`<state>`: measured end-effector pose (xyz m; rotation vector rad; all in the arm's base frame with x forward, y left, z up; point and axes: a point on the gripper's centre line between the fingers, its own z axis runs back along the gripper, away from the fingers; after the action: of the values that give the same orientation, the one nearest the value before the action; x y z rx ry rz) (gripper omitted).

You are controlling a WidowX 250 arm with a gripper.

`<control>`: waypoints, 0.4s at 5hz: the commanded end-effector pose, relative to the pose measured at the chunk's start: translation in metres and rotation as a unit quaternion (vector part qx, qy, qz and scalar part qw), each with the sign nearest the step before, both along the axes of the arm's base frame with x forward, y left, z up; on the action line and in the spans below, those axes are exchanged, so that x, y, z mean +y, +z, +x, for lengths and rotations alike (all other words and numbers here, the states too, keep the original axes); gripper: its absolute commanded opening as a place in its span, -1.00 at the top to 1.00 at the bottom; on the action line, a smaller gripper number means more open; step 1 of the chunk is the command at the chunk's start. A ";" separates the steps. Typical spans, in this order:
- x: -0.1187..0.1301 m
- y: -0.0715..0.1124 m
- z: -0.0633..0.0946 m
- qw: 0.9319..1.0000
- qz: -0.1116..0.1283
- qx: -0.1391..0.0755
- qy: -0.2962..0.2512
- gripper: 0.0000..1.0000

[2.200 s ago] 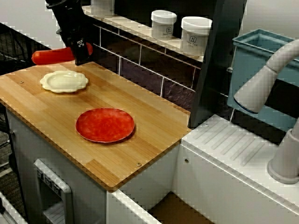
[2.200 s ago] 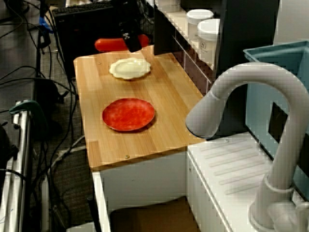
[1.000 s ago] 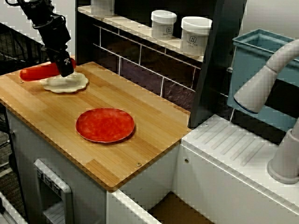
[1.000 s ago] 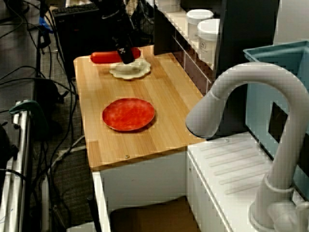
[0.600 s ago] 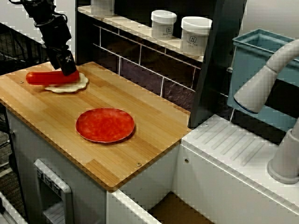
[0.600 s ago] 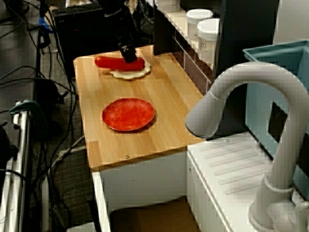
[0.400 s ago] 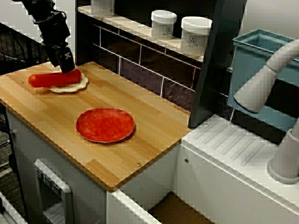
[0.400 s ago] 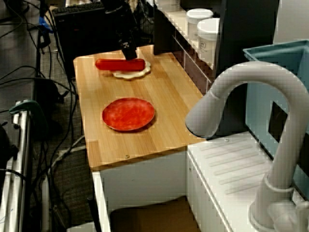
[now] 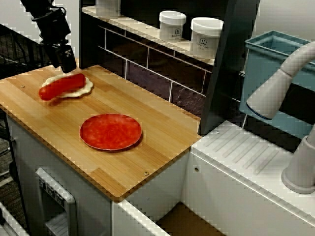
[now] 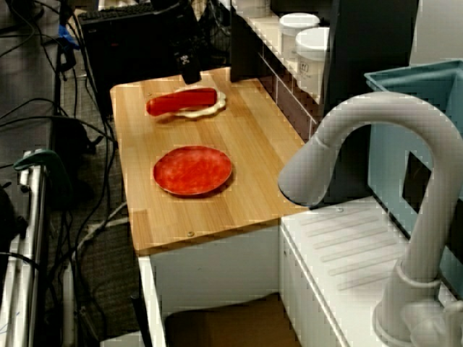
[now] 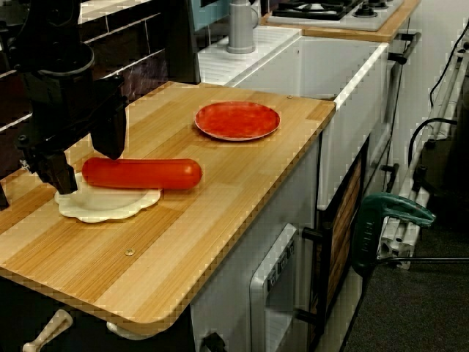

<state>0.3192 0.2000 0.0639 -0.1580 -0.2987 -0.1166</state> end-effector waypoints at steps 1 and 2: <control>0.031 0.031 -0.023 0.999 0.024 -0.039 0.016 -1.00; 0.051 0.035 -0.019 0.997 0.033 -0.052 0.035 -1.00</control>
<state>0.3145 0.2447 0.0857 -0.1155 -0.3690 -0.0678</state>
